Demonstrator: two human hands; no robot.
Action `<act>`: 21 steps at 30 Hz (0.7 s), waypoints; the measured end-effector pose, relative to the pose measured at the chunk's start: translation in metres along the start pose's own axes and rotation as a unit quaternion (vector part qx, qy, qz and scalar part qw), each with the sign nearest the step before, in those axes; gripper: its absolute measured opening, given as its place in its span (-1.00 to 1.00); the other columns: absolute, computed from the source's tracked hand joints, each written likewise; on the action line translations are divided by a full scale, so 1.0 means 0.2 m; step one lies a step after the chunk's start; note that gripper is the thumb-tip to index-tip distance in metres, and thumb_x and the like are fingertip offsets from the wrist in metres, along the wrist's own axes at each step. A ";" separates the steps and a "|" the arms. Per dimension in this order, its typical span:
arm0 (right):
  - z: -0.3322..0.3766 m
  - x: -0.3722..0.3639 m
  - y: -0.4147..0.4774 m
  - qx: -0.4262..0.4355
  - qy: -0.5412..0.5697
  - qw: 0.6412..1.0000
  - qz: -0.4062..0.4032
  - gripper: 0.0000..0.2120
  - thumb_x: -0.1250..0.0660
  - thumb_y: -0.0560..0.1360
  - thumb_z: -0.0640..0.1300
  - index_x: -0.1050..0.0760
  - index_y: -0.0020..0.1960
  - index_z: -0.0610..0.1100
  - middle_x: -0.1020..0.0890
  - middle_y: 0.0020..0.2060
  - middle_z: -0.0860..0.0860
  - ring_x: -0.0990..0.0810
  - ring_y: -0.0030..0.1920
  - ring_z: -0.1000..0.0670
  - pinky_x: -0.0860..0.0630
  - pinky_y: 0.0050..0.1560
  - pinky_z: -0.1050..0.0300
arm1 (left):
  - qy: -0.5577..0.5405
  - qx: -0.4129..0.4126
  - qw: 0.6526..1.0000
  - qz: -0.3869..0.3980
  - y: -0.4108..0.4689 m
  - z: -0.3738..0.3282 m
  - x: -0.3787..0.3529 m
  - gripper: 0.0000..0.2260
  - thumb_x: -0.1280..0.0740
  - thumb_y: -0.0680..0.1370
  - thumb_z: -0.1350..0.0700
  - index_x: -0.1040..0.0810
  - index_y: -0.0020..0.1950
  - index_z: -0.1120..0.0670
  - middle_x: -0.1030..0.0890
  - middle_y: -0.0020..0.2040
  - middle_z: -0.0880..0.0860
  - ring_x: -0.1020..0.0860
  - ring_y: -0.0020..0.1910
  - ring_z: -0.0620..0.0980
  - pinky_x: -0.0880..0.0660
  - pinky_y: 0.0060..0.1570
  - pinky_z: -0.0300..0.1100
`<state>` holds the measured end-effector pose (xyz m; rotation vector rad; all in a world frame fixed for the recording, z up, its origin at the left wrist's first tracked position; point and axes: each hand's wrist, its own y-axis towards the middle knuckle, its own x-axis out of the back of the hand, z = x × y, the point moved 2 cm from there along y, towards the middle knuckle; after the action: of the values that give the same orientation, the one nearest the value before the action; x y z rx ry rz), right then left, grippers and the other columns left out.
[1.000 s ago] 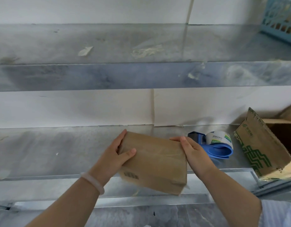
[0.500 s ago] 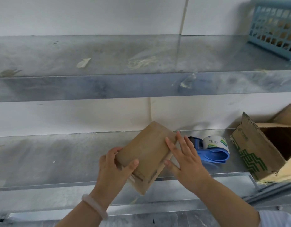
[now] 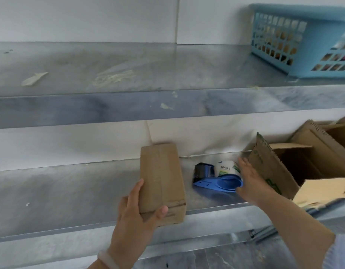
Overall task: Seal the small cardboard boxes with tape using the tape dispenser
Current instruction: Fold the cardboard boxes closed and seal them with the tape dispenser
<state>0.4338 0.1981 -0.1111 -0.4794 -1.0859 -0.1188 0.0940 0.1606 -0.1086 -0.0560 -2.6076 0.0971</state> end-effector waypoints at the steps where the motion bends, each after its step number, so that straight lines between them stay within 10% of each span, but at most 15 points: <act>1: -0.01 -0.01 0.00 0.003 0.021 1.000 0.002 -0.04 -0.41 0.44 -0.26 0.15 0.56 0.15 -0.12 0.54 0.05 -0.32 0.42 -0.04 -0.34 0.40 -0.03 | -0.004 0.007 1.000 -0.004 0.00 -0.01 -0.02 -0.15 -0.36 0.24 -0.36 -0.06 0.46 -0.31 -0.27 0.19 -0.06 -0.41 0.10 -0.15 -0.43 0.08 -0.22; 6: -0.05 -0.04 -0.07 0.026 0.103 0.993 -0.052 -0.40 -0.50 0.40 -0.12 -0.32 0.35 0.07 -0.50 0.15 0.10 -0.50 0.09 0.08 -0.51 0.21 0.02 | -0.004 0.029 0.999 -0.021 0.00 -0.06 -0.06 -0.12 -0.30 0.24 -0.37 -0.02 0.49 -0.29 -0.22 0.20 -0.03 -0.41 0.10 -0.07 -0.42 0.04 -0.18; 11: -0.06 -0.10 -0.16 0.028 0.164 0.985 -0.042 -0.46 -0.55 0.35 0.00 -0.28 0.14 0.09 -0.53 -0.03 0.12 -0.57 -0.06 0.12 -0.55 -0.16 0.24 | 0.074 0.044 0.994 -0.066 -0.02 -0.09 -0.08 -0.16 -0.29 0.28 -0.44 -0.09 0.50 -0.26 -0.18 0.23 -0.06 -0.40 0.19 0.00 -0.46 0.16 -0.03; 15: -0.05 -0.12 -0.23 0.026 0.185 0.981 -0.057 -0.43 -0.56 0.32 0.07 -0.25 0.11 0.09 -0.51 -0.11 0.16 -0.54 -0.18 0.18 -0.44 -0.35 0.38 | 0.192 -0.272 0.927 -0.175 -0.10 -0.28 -0.08 -0.48 -0.29 0.47 -0.20 -0.46 0.33 0.04 -0.39 0.21 0.07 -0.37 0.16 -0.04 -0.35 0.18 -0.14; 18: -0.04 -0.15 -0.31 0.043 0.156 0.985 -0.063 -0.41 -0.56 0.28 0.16 -0.23 0.07 0.08 -0.47 -0.17 0.20 -0.51 -0.23 0.18 -0.41 -0.36 0.36 | 0.148 -0.327 0.933 0.035 -0.15 -0.47 -0.24 -0.73 -0.18 0.60 -0.10 -0.52 0.24 -0.11 -0.51 0.11 -0.18 -0.47 0.08 -0.27 -0.38 0.09 -0.35; 21: -0.05 -0.18 -0.36 0.062 0.145 0.984 -0.080 -0.40 -0.54 0.28 0.20 -0.21 0.06 0.06 -0.46 -0.16 0.16 -0.51 -0.18 0.10 -0.41 -0.25 0.26 | 0.025 -0.083 0.984 0.158 -0.13 -0.52 -0.52 -0.76 -0.20 0.63 -0.02 -0.50 0.28 -0.11 -0.50 0.07 -0.27 -0.47 0.08 -0.36 -0.37 -0.04 -0.52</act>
<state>0.4012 0.1241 -0.1238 -0.2526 -0.8380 -0.2534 0.2355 0.1348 -0.0685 -0.5260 -2.5311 -0.0091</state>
